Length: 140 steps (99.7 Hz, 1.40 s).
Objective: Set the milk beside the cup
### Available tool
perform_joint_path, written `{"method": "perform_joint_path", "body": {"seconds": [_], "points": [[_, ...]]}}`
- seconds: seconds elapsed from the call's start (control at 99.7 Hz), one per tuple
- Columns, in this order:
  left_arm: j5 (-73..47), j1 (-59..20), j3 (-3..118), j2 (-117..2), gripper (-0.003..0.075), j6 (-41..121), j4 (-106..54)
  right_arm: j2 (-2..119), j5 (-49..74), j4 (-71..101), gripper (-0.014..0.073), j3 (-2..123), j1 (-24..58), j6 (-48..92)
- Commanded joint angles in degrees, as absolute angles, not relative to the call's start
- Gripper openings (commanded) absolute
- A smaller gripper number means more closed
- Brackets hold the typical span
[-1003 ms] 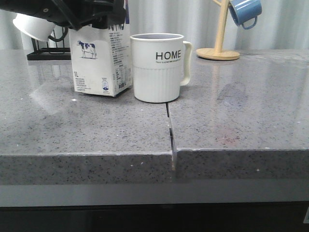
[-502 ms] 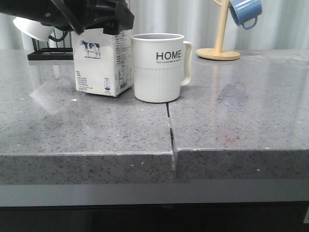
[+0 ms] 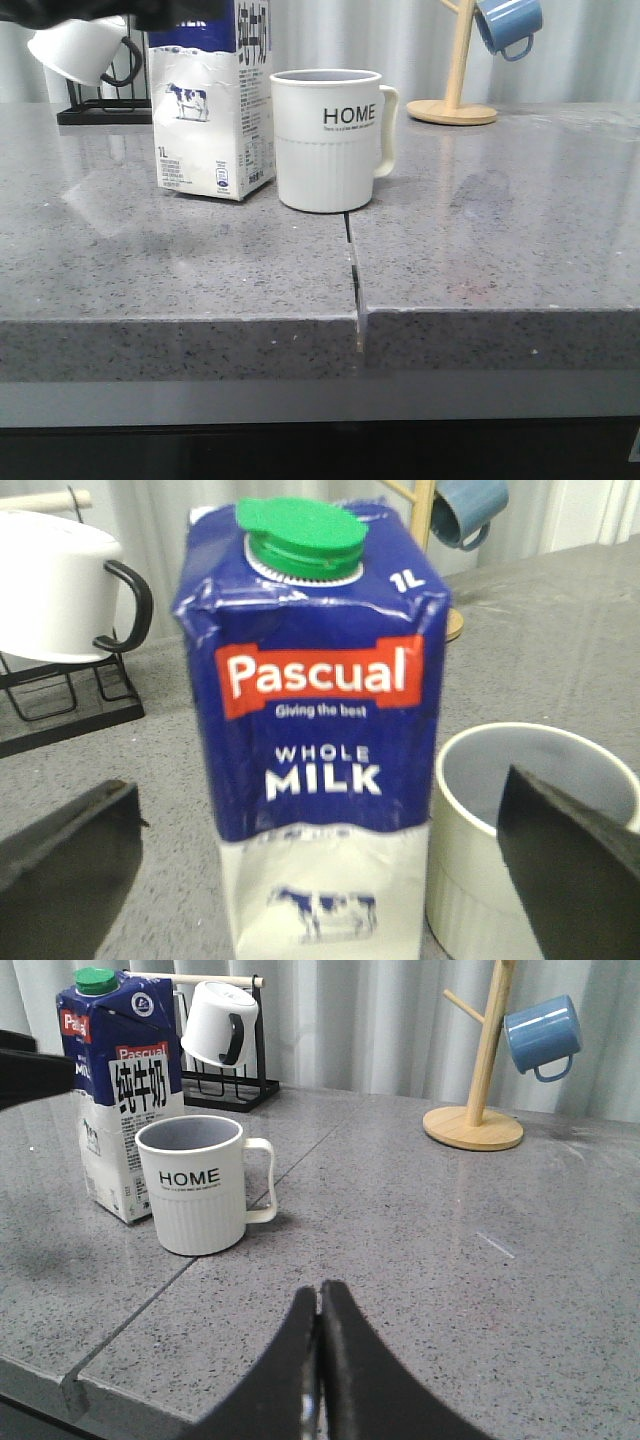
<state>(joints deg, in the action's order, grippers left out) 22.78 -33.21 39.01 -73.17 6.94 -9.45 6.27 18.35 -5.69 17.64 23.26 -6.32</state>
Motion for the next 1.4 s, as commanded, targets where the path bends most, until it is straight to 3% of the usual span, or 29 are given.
{"method": "perform_joint_path", "body": {"seconds": [0.0,0.06,0.241,0.722,1.043,1.394], "points": [[27.3,-33.7,37.1,-66.7,0.0568,7.0,-11.2,6.8,14.2,-5.7,-0.0068,19.2,23.0,-6.1],[26.8,-33.7,34.5,-63.1,0.0461,7.0,-11.8,6.8,14.2,-5.7,-0.0068,19.2,23.0,-6.1],[20.7,-31.5,28.6,-52.6,-0.0023,7.0,-12.2,6.8,14.2,-5.7,-0.0068,19.2,23.0,-6.1],[-4.5,-15.9,21.5,-24.7,-0.0021,6.7,-11.3,6.8,14.2,-5.7,-0.0068,19.2,23.0,-6.1],[-7.3,-14.2,16.6,-7.2,-0.0021,6.7,-11.4,6.8,14.2,-5.7,-0.0068,19.2,23.0,-6.1],[-8.5,-14.2,13.8,-3.1,-0.0021,6.8,-9.0,6.8,14.2,-5.7,-0.0068,19.2,23.0,-6.1]]}}
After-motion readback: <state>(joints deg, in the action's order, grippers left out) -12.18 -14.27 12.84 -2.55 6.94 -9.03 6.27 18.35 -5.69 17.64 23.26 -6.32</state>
